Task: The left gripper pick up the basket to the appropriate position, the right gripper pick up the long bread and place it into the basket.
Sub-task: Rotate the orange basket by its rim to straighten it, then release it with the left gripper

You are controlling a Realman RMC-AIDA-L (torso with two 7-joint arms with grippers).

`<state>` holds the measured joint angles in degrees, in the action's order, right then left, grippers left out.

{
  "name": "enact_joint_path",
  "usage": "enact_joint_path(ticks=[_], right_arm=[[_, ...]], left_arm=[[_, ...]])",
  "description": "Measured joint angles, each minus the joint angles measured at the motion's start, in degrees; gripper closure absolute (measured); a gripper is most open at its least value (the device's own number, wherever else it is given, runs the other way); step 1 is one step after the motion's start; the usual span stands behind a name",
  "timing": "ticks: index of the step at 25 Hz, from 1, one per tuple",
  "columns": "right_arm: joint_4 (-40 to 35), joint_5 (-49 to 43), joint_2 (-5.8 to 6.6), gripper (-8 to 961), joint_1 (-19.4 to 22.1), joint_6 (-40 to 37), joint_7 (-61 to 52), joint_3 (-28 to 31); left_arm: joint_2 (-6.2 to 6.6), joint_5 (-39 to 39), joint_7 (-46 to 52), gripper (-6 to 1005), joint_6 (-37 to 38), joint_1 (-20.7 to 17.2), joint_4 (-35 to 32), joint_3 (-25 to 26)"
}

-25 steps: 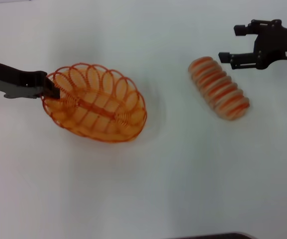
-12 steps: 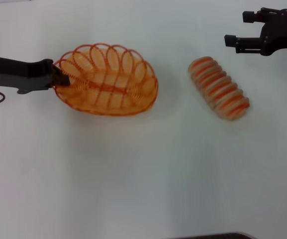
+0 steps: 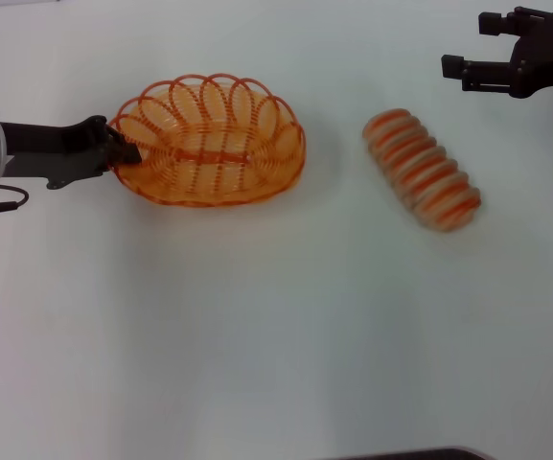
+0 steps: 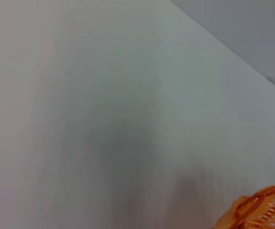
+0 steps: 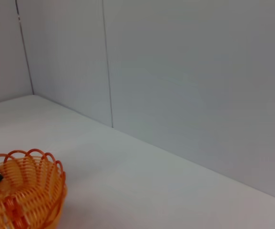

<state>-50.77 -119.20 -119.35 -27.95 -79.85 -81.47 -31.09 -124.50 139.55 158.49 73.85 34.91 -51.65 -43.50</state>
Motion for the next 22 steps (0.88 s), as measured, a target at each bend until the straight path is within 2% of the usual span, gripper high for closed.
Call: enact_joint_path(ticks=[9, 22], right_arm=[[0.06, 0.03, -0.05, 84, -0.15, 0.29, -0.08, -0.47], [0.23, 0.01, -0.09, 85, -0.1, 0.47, -0.02, -1.45]], left_arm=[[0.08, -0.42, 1.79, 905, -3.56, -0.33, 1.14, -3.73], [-0.04, -1.42, 2.92, 906, -6.4, -1.23, 2.19, -5.32]])
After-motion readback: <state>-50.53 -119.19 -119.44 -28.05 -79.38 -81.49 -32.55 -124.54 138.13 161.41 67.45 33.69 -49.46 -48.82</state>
